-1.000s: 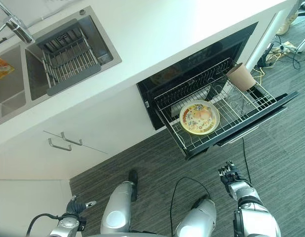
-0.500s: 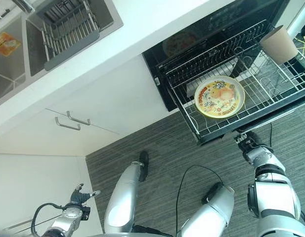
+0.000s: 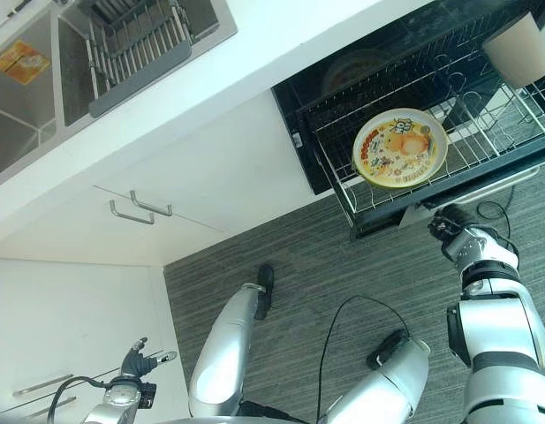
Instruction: Place the dishes in the dishwasher.
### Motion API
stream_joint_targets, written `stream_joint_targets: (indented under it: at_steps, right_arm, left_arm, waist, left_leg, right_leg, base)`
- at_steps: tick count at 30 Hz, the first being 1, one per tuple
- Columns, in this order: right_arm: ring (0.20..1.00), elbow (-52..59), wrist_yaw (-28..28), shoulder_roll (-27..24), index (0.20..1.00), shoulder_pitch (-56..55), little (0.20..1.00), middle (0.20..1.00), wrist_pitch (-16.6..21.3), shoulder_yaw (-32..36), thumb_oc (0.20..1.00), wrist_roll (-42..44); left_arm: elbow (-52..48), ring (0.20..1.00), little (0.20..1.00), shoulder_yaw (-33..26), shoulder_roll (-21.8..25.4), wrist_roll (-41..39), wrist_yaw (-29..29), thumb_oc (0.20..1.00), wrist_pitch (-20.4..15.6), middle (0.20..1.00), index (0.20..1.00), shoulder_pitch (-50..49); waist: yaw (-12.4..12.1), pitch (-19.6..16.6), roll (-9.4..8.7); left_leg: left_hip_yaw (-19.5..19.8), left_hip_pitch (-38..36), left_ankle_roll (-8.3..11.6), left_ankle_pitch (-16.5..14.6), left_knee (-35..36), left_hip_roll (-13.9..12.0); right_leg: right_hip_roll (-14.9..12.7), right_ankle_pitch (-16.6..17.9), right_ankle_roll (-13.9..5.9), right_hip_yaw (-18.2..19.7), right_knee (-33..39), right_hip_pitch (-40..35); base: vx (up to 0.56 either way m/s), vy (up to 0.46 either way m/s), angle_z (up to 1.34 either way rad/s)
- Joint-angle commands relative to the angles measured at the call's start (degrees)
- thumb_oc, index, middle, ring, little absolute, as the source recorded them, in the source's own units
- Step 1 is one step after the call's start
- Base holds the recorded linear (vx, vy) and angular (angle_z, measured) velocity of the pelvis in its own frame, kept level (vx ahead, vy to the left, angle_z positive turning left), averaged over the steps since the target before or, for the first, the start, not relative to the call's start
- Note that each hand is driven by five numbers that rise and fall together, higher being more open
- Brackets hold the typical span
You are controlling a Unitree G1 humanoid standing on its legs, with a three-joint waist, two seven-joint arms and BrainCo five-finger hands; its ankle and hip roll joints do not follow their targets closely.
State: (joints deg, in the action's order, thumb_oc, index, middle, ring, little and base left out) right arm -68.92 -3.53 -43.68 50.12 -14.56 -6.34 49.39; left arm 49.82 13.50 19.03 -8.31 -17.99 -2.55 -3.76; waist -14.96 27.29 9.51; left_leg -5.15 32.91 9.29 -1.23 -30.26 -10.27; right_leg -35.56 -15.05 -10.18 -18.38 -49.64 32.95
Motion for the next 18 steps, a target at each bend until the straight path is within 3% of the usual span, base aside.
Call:
stream_joint_targets:
  at_steps: [1, 10, 18]
  right_arm:
    - [0.200, 5.00, 0.89, -0.94, 0.200, 9.12, 0.200, 0.200, 3.87, -1.59, 0.200, -2.03]
    - [0.200, 2.84, -0.12, -6.01, 0.200, 19.89, 0.200, 0.200, 2.94, -7.60, 0.200, -6.86]
    - [0.200, 1.48, 1.52, -10.45, 0.200, 27.13, 0.200, 0.200, 1.82, -11.60, 0.200, -10.05]
  left_arm:
    - [2.31, 1.000, 1.000, 1.34, 4.64, 1.42, -1.38, 1.000, -0.56, 1.000, 1.000, -3.00]
    - [5.49, 1.000, 1.000, 0.16, 5.65, 4.94, -1.81, 1.000, 0.01, 1.000, 1.000, -6.15]
    - [9.14, 1.000, 1.000, -0.68, 6.39, 8.22, 0.07, 1.000, 2.41, 1.000, 1.000, -8.35]
  waist:
    - [-2.57, -4.03, -0.46]
    - [-5.59, -5.15, 0.40]
    - [-8.20, -7.37, 1.03]
  left_leg:
    - [-2.21, -0.97, -0.56, -2.95, 0.47, -1.60]
    - [-2.39, -1.04, -1.17, -2.70, 0.61, 0.43]
    - [-2.67, -3.37, -1.76, -2.04, 4.44, 5.23]
  right_leg:
    - [-0.82, 4.22, -2.24, -1.00, 4.81, -0.87]
    - [-2.73, 4.09, -1.73, -4.23, 5.83, -5.31]
    - [-2.82, 6.45, -1.75, -7.03, 13.21, -14.24]
  base:
    - [0.11, 0.040, 0.09]
    - [0.19, 0.091, 0.23]
    - [0.24, 0.144, 0.21]
